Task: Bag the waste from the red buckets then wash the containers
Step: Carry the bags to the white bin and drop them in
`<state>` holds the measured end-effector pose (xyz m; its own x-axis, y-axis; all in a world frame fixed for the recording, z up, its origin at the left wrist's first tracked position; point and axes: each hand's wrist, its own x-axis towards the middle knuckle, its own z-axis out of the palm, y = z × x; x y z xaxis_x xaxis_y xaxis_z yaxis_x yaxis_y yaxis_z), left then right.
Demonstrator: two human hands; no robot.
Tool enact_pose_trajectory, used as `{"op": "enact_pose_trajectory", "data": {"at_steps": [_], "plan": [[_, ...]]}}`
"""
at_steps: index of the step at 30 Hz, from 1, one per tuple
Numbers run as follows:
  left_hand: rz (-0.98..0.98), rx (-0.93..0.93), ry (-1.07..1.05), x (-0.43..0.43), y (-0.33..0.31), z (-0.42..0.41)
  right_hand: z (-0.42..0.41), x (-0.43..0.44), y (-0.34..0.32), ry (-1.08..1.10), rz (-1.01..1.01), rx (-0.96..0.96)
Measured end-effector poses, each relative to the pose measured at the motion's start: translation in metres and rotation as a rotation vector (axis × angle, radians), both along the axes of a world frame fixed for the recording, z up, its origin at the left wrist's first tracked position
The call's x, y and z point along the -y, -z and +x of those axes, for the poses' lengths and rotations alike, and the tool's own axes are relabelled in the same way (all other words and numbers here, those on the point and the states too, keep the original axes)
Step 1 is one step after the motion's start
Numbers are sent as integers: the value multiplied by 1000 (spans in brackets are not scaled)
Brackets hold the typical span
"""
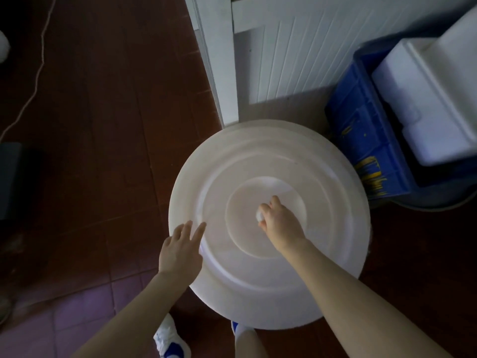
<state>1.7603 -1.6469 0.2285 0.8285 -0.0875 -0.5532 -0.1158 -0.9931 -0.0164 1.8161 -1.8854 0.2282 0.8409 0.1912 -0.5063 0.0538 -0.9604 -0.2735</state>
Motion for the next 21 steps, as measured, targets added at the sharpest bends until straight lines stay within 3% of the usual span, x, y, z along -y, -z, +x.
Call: {"op": "enact_pose_trajectory", "data": {"at_steps": [8,15,18,21], "plan": [[-34,-33,-12,-17,12,-4,-5,-10,6,29,15,18],[-133,-15,-33,-46,0,-10,-18,-29,4,116,-99,110],[-157,43,-98,-71,-17,-24,-22,-45,-11,36,-205,154],[-172,97,-201,-110,-40,-44,-29,-76,-40,-84,-150,180]]}}
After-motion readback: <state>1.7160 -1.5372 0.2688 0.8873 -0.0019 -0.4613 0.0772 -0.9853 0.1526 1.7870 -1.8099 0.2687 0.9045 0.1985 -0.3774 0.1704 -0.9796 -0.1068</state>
